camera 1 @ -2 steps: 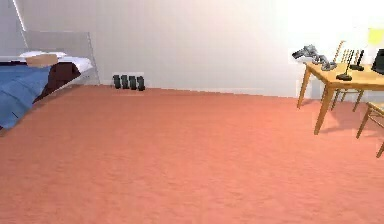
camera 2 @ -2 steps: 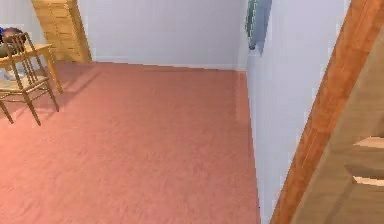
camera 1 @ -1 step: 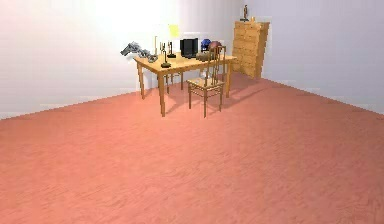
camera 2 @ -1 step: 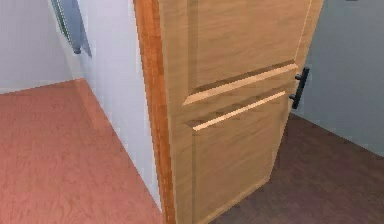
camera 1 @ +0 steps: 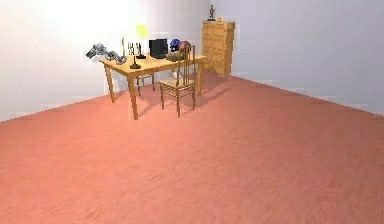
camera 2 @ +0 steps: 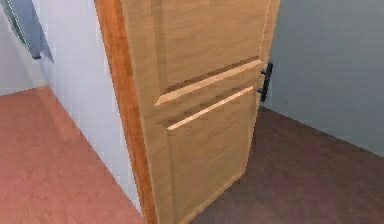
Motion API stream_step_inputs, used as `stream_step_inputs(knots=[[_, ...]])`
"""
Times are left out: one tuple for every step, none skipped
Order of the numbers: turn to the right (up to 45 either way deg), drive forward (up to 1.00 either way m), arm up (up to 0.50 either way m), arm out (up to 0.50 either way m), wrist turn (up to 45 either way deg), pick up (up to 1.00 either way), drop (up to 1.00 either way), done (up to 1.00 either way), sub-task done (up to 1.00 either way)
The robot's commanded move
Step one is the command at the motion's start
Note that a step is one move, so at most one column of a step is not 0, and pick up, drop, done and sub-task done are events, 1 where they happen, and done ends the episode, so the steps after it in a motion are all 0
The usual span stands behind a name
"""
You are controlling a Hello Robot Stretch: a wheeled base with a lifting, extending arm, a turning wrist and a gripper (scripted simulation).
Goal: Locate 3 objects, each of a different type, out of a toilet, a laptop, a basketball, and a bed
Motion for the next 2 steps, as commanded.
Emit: stream_step_inputs(knots=[[0.0, 0.15, 0.0, 0.0, 0.0, 0.0, 0.0, 0.0, 0.0], [-45.0, 0.0, 0.0, 0.0, 0.0, 0.0, 0.0, 0.0, 0.0]])
